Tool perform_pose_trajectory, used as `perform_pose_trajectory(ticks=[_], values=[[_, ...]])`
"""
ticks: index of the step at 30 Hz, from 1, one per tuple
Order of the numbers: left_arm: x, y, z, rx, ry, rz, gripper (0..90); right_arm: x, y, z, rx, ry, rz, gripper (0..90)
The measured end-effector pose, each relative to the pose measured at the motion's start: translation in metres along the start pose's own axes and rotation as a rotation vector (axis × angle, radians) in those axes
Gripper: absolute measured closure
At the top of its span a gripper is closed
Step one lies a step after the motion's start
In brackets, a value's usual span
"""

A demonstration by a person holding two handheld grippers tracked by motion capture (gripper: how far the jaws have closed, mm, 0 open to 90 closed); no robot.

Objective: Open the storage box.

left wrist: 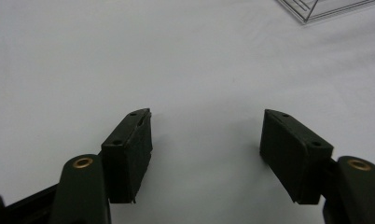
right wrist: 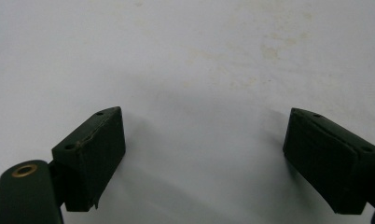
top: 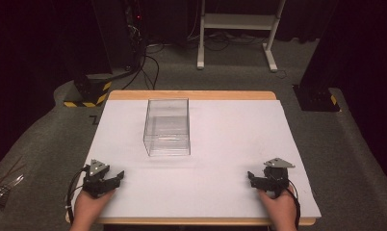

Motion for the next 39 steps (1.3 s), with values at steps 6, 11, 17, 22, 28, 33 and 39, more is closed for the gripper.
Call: perform_pose_trajectory(ticks=[6,11,17,22,28,33,39], values=[[0.0,0.0,0.0,0.0,-0.002,0.003,33.8,0.0,0.0,0.0,0.0,0.001,0.0,12.7],[0.0,0.0,0.0,0.0,-0.002,0.004,33.6,0.0,0.0,0.0,0.0,0.001,-0.001,12.7],[-0.001,0.0,0.0,-0.002,0.0,-0.003,33.2,0.0,0.0,0.0,0.0,0.0,0.0,12.7],[-0.001,0.0,0.0,-0.001,0.0,-0.008,33.2,0.0,0.0,0.0,0.0,0.0,0.0,12.7],[-0.002,0.0,-0.002,0.013,0.013,-0.003,33.8,0.0,0.0,0.0,-0.001,-0.001,0.0,12.7],[-0.002,-0.002,-0.005,0.02,0.003,-0.014,36.2,0.0,0.0,0.0,0.0,-0.001,-0.001,12.7],[-0.003,-0.01,-0.011,-0.036,-0.02,0.025,33.6,0.0,0.0,0.0,-0.001,-0.001,0.0,12.7]])
Point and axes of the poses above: each handheld gripper's, and its own axes: y roughly forward along the jaws, z roughly out of its underside, x roughly to its left, the point moved 1 cm from there along y, roughly forward along the jaws, and after that the axes turned 15 degrees about -x, right-handed, at the moved point
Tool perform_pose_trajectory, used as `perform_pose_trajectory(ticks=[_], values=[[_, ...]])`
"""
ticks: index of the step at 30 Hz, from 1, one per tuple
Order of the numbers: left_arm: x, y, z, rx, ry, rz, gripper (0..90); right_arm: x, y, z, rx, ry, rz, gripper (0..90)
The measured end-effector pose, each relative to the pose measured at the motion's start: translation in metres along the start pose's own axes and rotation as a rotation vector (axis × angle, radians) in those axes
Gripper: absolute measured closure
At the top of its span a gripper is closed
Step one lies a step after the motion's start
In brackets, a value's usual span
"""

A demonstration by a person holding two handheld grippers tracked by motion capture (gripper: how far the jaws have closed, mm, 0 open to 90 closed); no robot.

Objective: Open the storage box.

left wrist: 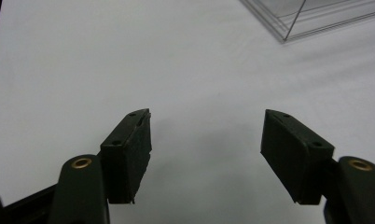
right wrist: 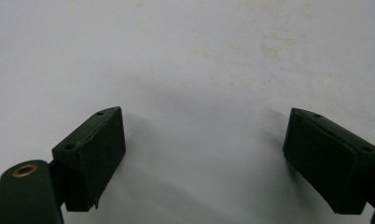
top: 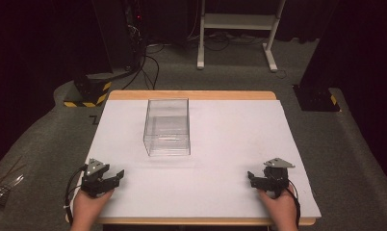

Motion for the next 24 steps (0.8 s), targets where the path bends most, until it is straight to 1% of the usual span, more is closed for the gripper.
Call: perform_pose_trajectory(ticks=[1,2,3,6,7,8,9,12,14,15,16,17,19,22,24], values=[[-0.001,-0.002,-0.001,-0.012,-0.007,0.01,33.6,0.0,0.0,0.0,0.0,0.0,0.0,12.7],[-0.001,-0.003,-0.002,-0.016,0.003,0.017,33.6,0.0,0.0,0.0,0.0,0.0,0.0,12.7],[-0.002,-0.003,-0.002,-0.024,-0.001,0.022,33.7,0.0,0.0,0.0,0.0,0.0,0.0,12.7],[-0.005,-0.003,-0.003,-0.038,0.003,0.049,33.7,0.0,0.0,0.0,0.0,0.0,0.0,12.8],[-0.007,-0.003,-0.003,-0.036,0.002,0.059,33.7,0.0,0.0,0.0,0.0,0.0,0.0,12.7],[-0.008,-0.002,-0.003,-0.036,0.011,0.07,34.5,0.0,0.0,0.0,0.0,0.0,0.0,12.7],[-0.008,-0.002,-0.003,-0.036,0.011,0.07,35.7,0.0,0.0,0.0,0.0,0.001,-0.001,12.7],[-0.013,-0.002,-0.005,-0.038,0.006,0.09,35.9,0.0,0.0,0.0,0.0,0.0,-0.001,12.7],[-0.013,-0.002,-0.006,-0.041,0.011,0.094,35.8,0.0,0.0,0.0,0.0,0.0,0.0,12.7],[-0.015,-0.003,-0.007,-0.048,0.006,0.106,35.8,0.0,0.0,0.0,0.0,0.0,0.0,12.8],[-0.015,-0.003,-0.007,-0.048,0.006,0.106,35.7,0.0,0.0,0.0,0.0,0.0,0.0,12.8],[-0.016,-0.003,-0.008,-0.051,0.002,0.12,35.7,0.0,0.0,0.0,0.0,0.0,0.0,12.7],[-0.018,-0.004,-0.01,-0.054,-0.011,0.129,35.6,0.0,0.0,0.0,0.0,0.0,0.0,12.7],[-0.019,-0.004,-0.011,-0.065,-0.016,0.137,35.7,0.0,0.0,0.0,0.0,0.001,-0.001,12.7],[-0.021,-0.005,-0.012,-0.067,-0.02,0.152,36.0,0.0,0.0,0.0,0.0,0.001,-0.001,12.7]])
Point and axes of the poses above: each handheld gripper's, and its own axes: y roughly forward along the jaws, z roughly out of its underside, x roughly to its left, the point moved 1 cm from there along y, roughly forward along the jaws, and after that the axes turned 15 degrees about -x, right-handed, at the moved point
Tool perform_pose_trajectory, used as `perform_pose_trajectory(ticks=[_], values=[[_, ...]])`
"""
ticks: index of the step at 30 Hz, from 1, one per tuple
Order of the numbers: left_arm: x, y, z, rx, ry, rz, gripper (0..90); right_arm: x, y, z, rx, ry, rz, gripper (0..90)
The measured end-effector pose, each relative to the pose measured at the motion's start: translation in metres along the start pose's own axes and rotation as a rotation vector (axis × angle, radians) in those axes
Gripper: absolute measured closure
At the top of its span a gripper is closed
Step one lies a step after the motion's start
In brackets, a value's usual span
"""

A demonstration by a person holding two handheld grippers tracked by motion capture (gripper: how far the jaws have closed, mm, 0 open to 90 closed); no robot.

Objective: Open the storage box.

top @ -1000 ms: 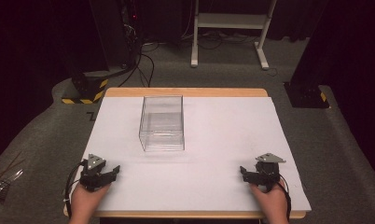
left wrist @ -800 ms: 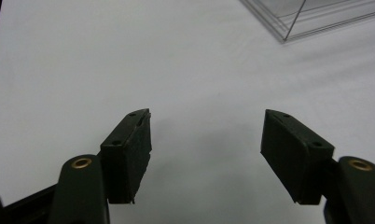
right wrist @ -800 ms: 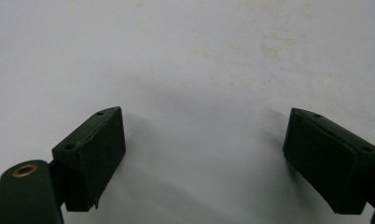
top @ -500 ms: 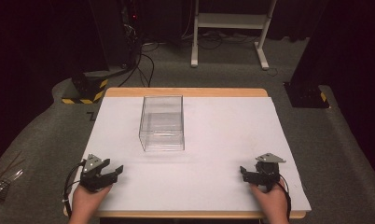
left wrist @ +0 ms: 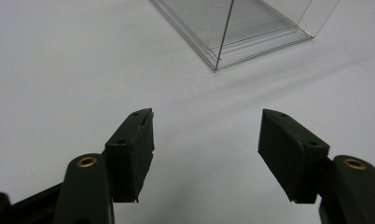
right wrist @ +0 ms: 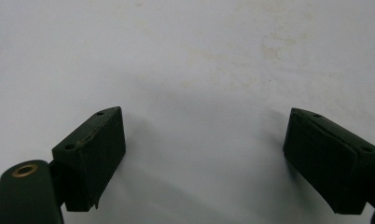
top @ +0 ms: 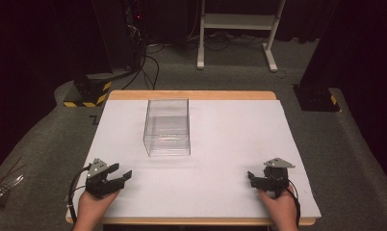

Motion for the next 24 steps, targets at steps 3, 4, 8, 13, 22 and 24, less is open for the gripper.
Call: perform_pose_trajectory(ticks=[3,4,8,13,22,24], values=[[-0.003,0.001,0.0,-0.002,0.003,0.01,36.0,0.0,0.0,0.0,0.0,0.0,0.0,12.8],[-0.004,0.001,0.0,-0.001,0.009,0.016,36.0,0.0,0.0,0.0,0.0,0.0,0.0,12.7],[-0.009,0.003,-0.001,-0.003,0.01,0.03,35.9,0.0,0.0,0.0,0.0,-0.001,0.0,12.8],[-0.013,0.005,-0.002,-0.005,0.008,0.046,35.7,0.0,0.0,0.0,0.0,-0.001,0.0,12.8],[-0.029,0.008,-0.006,-0.015,0.022,0.088,35.4,0.0,0.0,0.0,0.0,-0.001,0.0,12.8],[-0.031,0.008,-0.006,-0.016,0.022,0.091,35.4,0.0,0.0,0.0,0.0,-0.001,0.0,12.7]])
Point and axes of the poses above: each handheld gripper's, and its own axes: y roughly forward along the jaws, z roughly out of its underside, x roughly to its left, the point moved 1 cm from there along y, roughly forward along the jaws, and after that the axes turned 15 degrees about -x, right-handed, at the moved point
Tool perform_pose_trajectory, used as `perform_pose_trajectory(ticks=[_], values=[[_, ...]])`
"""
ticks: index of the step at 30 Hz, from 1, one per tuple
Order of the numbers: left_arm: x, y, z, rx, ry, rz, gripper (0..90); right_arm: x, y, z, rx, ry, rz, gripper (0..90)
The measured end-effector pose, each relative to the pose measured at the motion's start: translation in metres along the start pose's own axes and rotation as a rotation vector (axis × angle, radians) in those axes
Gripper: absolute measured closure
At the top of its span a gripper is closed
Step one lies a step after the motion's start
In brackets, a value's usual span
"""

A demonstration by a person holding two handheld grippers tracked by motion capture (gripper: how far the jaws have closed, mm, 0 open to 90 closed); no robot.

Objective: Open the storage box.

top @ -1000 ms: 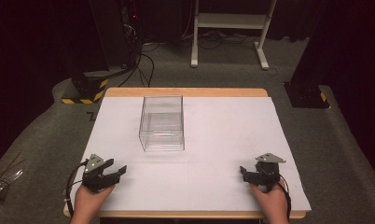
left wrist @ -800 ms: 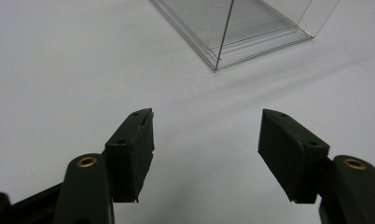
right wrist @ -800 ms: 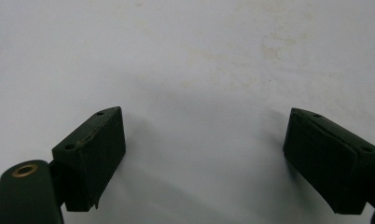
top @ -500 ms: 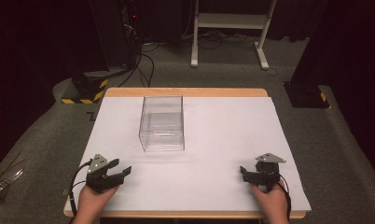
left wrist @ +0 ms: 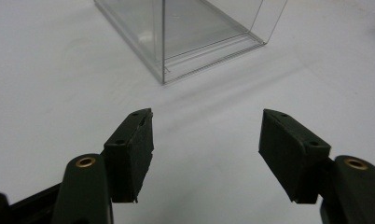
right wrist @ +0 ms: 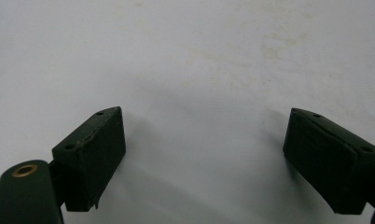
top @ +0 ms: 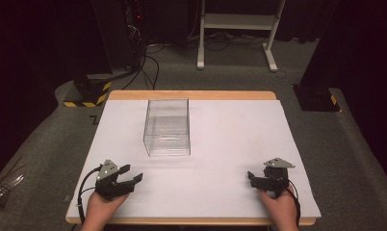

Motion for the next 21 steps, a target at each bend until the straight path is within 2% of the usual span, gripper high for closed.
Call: perform_pose_trajectory(ticks=[8,14,21], values=[[-0.008,0.005,-0.002,-0.008,-0.016,0.033,35.7,0.0,0.0,0.0,0.0,-0.001,0.0,12.8],[-0.014,0.011,-0.009,-0.027,-0.007,0.046,36.3,0.0,0.0,0.0,-0.001,-0.002,0.001,12.8],[-0.02,0.02,-0.014,-0.042,-0.016,0.06,36.7,0.0,0.0,0.0,-0.001,-0.002,0.001,12.8]])
Point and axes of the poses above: each handheld gripper's, and its own axes: y roughly forward along the jaws, z roughly out of its underside, x roughly to its left, the point moved 1 cm from there along y, roughly forward along the jaws, and after that the axes turned 15 degrees about -x, right-handed, at the moved point
